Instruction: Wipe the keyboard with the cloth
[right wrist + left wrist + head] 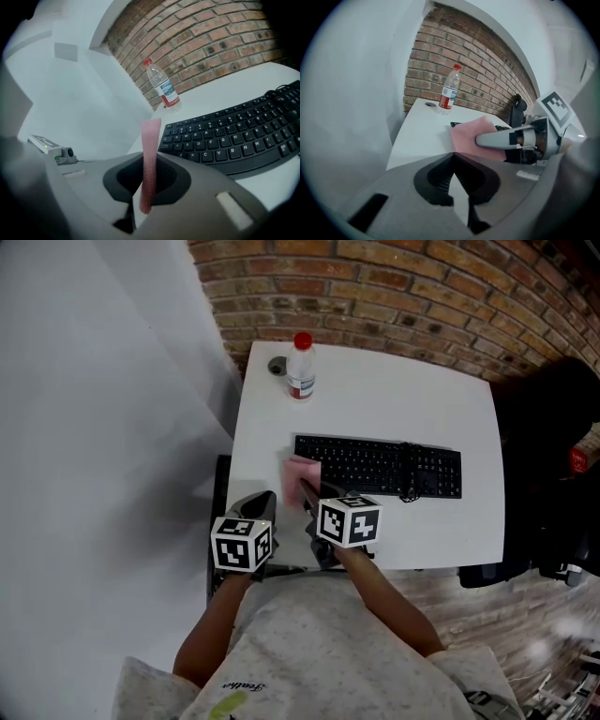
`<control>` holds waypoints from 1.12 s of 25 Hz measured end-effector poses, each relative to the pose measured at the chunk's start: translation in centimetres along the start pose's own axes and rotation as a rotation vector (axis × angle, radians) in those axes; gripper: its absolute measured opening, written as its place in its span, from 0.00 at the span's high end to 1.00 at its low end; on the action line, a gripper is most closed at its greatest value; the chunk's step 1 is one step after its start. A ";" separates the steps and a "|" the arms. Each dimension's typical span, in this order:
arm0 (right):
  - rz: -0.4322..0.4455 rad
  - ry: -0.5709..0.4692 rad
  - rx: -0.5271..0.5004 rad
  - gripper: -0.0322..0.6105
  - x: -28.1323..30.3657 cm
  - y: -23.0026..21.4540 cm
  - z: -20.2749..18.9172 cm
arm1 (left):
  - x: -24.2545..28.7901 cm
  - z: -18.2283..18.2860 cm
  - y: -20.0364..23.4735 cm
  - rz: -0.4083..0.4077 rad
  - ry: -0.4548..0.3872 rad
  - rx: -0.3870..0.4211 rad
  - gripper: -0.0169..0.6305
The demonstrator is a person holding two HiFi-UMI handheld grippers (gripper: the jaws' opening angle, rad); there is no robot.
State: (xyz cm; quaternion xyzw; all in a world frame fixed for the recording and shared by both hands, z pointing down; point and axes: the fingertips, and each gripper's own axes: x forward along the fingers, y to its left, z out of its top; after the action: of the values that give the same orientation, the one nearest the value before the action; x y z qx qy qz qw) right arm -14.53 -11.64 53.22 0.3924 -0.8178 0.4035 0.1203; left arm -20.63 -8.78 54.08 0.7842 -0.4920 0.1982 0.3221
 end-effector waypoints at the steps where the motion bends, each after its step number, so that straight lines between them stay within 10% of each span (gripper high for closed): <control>1: -0.007 0.004 0.002 0.91 0.2 -0.1 -0.3 | -0.1 -0.1 0.2 0.000 0.001 -0.001 0.99; 28: -0.115 -0.023 0.044 0.91 -1.5 -4.1 -0.8 | 2.4 0.4 -1.5 -0.089 0.035 0.054 0.99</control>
State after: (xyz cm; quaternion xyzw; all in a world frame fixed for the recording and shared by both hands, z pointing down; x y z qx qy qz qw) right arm -10.57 -11.74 55.30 0.4460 -0.7860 0.4093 0.1254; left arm -18.19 -10.15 54.88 0.8102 -0.4453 0.2105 0.3176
